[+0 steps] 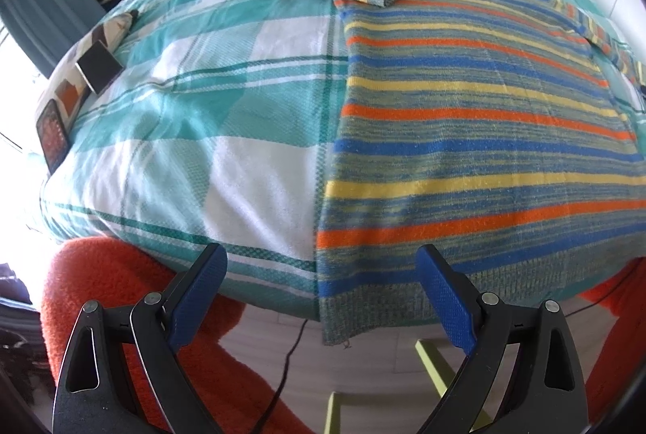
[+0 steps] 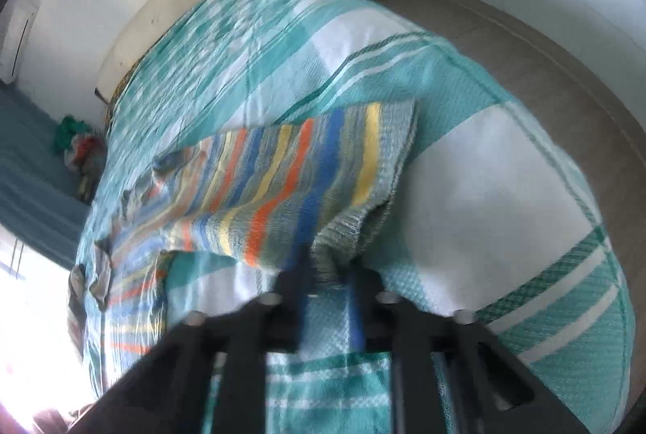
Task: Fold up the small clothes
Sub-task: 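Lift the sleeve with the right gripper, unfold it outward, lay it flat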
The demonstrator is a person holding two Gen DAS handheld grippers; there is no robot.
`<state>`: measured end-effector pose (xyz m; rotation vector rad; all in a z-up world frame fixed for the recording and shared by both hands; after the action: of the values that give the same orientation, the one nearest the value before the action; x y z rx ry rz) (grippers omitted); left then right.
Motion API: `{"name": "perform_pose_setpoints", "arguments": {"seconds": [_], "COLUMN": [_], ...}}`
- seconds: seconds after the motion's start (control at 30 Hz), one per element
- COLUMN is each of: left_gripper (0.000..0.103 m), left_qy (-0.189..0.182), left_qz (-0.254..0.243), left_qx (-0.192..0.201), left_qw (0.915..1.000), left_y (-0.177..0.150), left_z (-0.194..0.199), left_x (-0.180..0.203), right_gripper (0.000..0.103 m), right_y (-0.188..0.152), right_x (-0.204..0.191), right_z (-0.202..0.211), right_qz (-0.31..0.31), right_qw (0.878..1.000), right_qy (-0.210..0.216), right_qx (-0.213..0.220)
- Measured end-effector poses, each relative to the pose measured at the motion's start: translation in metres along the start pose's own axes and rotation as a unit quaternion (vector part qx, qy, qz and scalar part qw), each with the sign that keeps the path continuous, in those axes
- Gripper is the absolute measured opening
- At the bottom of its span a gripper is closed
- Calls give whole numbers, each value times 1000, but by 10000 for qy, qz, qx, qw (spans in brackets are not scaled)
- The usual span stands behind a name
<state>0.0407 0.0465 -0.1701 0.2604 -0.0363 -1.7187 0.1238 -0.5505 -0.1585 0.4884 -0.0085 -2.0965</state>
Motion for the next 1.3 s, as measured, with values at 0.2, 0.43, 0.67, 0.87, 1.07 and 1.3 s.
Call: {"name": "perform_pose_setpoints", "arguments": {"seconds": [0.2,0.43,0.67,0.87,1.07,1.3], "left_gripper": [95,95,95,95,95,95], "left_qy": [-53,-60,-184,-285,-379,-519], "left_qz": [156,193,282,317,254,332], "left_qx": [-222,-115,-82,-5,102,93], "left_qw": [9996,9997,9994,9991,9989,9981], "left_y": [0,-3,-5,-7,-8,-9], "left_z": [-13,-7,-8,-6,-5,-6], "left_x": [-8,-13,-19,-21,-20,-27], "right_gripper": [7,9,22,49,61,63], "right_y": [7,4,-19,-52,-103,-178], "right_x": [10,9,10,5,-41,-139], "right_z": [0,4,41,84,101,73], "right_qz": [-320,-314,-229,-170,148,1092], "right_qw": [9975,9971,9919,9811,9909,9897], "right_qy": [-602,-690,-1253,-1904,-1311,-928], "right_qx": [-196,-108,-1,285,264,-5]}}
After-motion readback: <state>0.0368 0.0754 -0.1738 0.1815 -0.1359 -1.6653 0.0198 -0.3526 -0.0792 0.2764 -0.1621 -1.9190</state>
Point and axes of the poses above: each gripper's, at about its wrist camera, not at the fingertips, and z roughly against the way its jaws point, x to its right, y to its top, the point moved 2 cm from there along -z, roughly the way its jaws point, and after that the axes turned 10 degrees about -x, right-handed, at the moved point
